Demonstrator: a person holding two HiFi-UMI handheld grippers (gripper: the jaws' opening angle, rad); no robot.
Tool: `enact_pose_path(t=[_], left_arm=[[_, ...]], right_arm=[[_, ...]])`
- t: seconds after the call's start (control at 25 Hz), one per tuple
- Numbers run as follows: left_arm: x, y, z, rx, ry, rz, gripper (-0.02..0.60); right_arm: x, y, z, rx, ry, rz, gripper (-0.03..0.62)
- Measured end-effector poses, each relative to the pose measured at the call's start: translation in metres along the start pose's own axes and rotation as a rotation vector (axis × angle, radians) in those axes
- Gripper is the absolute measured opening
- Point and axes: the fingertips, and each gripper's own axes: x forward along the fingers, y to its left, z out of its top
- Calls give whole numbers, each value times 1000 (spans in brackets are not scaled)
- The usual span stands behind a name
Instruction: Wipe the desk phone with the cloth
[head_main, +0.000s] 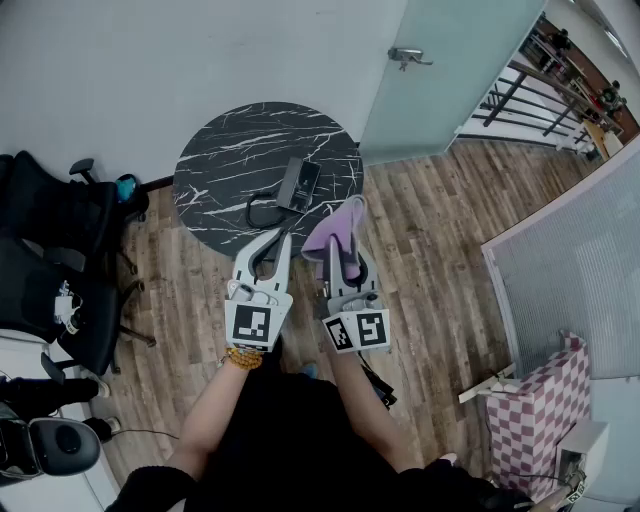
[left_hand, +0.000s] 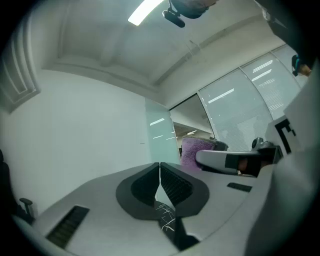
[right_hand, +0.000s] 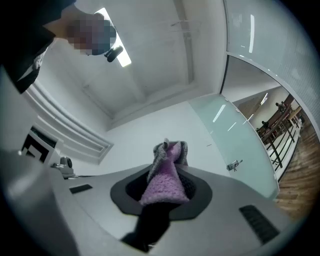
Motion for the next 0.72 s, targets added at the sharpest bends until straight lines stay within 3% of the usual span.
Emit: enact_pose_path(t=[0.16, 0.72], left_arm=[[11, 9, -15, -9, 18, -16, 20], [74, 45, -44, -61, 42, -60, 20]], right_arm=[[13, 2, -11, -66, 33, 9, 74], [66, -31, -36, -99, 87, -51, 74]])
